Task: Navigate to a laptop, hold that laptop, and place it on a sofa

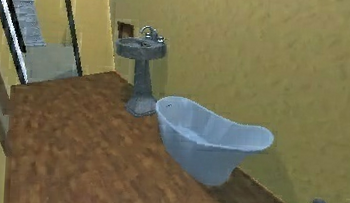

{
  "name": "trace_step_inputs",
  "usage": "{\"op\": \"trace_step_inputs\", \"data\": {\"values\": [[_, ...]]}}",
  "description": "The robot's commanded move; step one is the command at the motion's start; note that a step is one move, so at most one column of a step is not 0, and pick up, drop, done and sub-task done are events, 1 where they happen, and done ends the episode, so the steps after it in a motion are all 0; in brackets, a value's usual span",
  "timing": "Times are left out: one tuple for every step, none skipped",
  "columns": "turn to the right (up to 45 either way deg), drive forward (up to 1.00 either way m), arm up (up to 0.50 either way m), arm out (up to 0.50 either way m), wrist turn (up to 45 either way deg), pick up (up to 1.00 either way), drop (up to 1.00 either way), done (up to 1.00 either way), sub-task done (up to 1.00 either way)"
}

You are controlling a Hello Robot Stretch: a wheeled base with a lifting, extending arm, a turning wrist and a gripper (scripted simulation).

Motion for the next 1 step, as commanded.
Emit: {"op": "trace_step_inputs", "data": {"values": [[0.0, 0.55, 0.00, 0.00, 0.0, 0.00, 0.00, 0.00, 0.00]]}}
